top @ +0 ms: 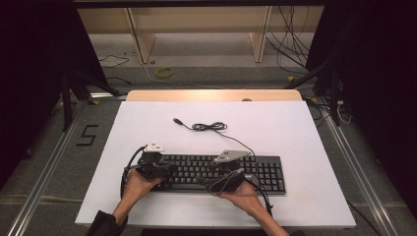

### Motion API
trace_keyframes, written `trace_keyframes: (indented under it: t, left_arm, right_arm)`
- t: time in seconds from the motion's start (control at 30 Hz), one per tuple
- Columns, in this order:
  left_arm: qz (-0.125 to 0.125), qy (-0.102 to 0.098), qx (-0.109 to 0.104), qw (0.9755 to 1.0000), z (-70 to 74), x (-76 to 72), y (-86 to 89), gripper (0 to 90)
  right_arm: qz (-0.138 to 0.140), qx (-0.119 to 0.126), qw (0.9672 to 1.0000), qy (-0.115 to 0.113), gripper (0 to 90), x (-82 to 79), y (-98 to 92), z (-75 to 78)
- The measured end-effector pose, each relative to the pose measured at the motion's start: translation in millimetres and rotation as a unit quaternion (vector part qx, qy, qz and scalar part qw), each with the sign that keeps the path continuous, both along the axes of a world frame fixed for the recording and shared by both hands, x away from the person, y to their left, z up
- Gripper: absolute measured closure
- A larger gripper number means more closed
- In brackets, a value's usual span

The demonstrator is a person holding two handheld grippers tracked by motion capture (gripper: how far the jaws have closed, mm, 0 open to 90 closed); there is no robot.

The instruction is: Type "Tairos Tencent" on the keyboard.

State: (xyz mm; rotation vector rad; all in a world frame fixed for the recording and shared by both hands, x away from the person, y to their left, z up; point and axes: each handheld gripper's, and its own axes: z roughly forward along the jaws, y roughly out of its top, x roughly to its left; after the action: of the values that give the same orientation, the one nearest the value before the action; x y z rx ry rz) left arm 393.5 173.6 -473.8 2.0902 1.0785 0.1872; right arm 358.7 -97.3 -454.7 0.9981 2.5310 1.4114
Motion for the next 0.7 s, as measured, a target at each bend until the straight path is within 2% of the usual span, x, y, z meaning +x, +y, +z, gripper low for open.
trace_keyframes:
  t: [0.07,0.1,0.2,0.43,0.7]
  left_arm:
    - [0.000,0.001,0.001,1.0000,-0.9,0.2,-0.4,89.1]
    - [-0.004,0.003,0.008,0.9999,-1.8,0.7,-0.7,89.2]
    - [-0.001,0.007,0.006,1.0000,-2.6,0.4,-0.7,89.3]
    - [0.001,-0.001,0.007,1.0000,-0.6,-1.3,-1.7,88.9]
    - [0.000,-0.003,-0.013,0.9999,4.9,-4.4,-0.1,76.7]
  right_arm:
    - [-0.001,0.000,1.0000,0.000,35.0,0.0,-0.3,-0.1]
    - [-0.001,-0.001,1.0000,0.000,35.0,-0.1,-0.4,-0.2]
    - [-0.001,-0.001,1.0000,-0.001,35.1,-0.1,0.0,-0.2]
    - [-0.001,-0.001,1.0000,-0.001,35.1,-0.2,0.0,0.0]
    - [-0.003,0.002,1.0000,-0.002,35.2,0.1,0.3,-0.1]
